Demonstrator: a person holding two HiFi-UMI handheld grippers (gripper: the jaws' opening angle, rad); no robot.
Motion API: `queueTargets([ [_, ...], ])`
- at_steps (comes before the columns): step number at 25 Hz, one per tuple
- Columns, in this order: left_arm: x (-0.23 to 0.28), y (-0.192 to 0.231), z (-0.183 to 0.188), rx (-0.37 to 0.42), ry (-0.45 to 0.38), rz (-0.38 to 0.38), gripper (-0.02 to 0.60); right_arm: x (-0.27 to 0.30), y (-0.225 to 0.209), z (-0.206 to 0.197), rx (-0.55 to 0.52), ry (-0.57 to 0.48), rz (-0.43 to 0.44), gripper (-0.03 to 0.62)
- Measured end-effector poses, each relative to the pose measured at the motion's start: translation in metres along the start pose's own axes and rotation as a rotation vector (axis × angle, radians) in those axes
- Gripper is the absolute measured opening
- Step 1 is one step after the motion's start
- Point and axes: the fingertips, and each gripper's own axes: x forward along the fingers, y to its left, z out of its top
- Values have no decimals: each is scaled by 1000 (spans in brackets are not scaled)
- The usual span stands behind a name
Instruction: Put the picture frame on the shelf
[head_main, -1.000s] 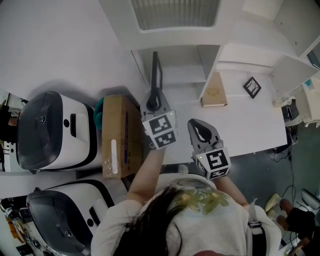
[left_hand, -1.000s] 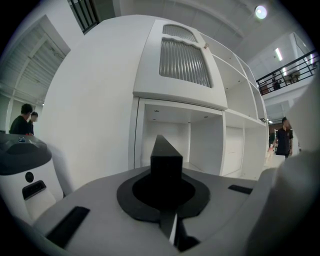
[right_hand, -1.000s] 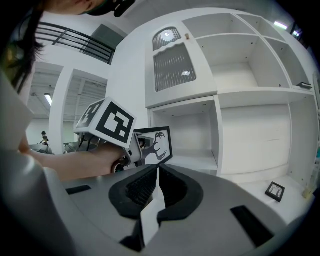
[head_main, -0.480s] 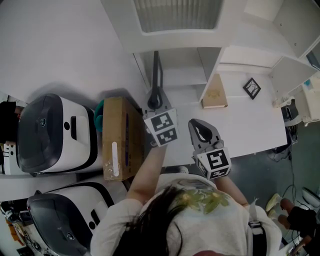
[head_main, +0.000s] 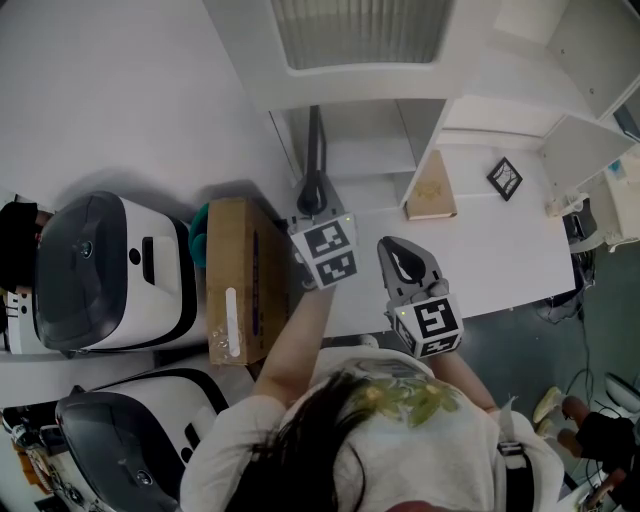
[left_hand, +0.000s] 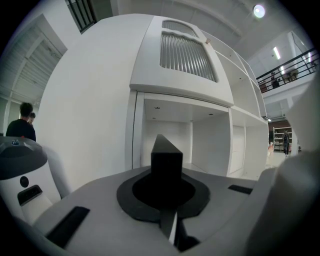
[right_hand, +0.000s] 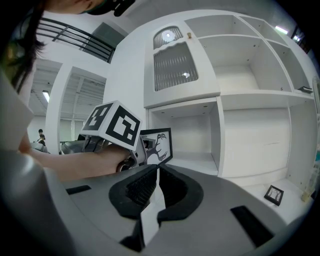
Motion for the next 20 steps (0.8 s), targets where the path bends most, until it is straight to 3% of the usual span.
queueTargets([
  [20,29,4,7,5,-8,-9,34,20,-8,5,2,-6,-21,38],
])
